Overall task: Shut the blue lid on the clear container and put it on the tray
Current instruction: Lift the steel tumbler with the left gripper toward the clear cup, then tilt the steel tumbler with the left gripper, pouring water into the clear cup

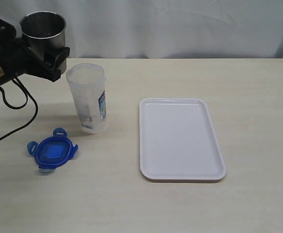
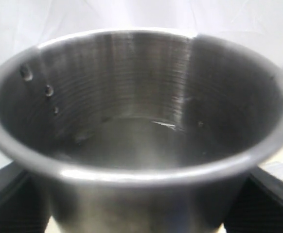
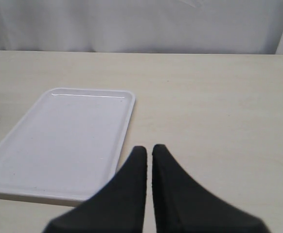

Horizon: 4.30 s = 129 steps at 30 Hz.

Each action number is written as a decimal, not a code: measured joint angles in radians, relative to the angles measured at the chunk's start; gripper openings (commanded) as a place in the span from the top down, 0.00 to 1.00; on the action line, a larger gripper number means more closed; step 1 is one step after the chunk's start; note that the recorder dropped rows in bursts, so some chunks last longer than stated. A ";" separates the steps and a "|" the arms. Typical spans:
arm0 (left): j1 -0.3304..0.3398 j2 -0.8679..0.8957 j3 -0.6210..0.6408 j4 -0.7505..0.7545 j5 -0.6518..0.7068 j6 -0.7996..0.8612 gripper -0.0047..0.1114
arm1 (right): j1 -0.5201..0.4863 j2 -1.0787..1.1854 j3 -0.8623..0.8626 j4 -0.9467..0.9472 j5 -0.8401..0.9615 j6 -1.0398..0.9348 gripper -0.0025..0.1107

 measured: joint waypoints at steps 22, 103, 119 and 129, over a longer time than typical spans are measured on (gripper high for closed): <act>0.000 0.000 0.000 0.012 0.004 0.171 0.96 | 0.000 0.000 0.000 0.000 0.000 0.000 0.94; -0.046 0.000 -0.008 -0.039 0.031 0.823 0.96 | 0.000 0.000 0.000 0.000 0.000 0.000 0.94; -0.046 0.000 -0.012 -0.046 0.035 0.865 0.96 | 0.000 0.000 0.000 0.000 0.000 0.000 0.94; -0.046 0.000 -0.012 -0.055 0.037 0.909 0.96 | 0.000 0.000 0.000 0.000 0.000 0.000 0.94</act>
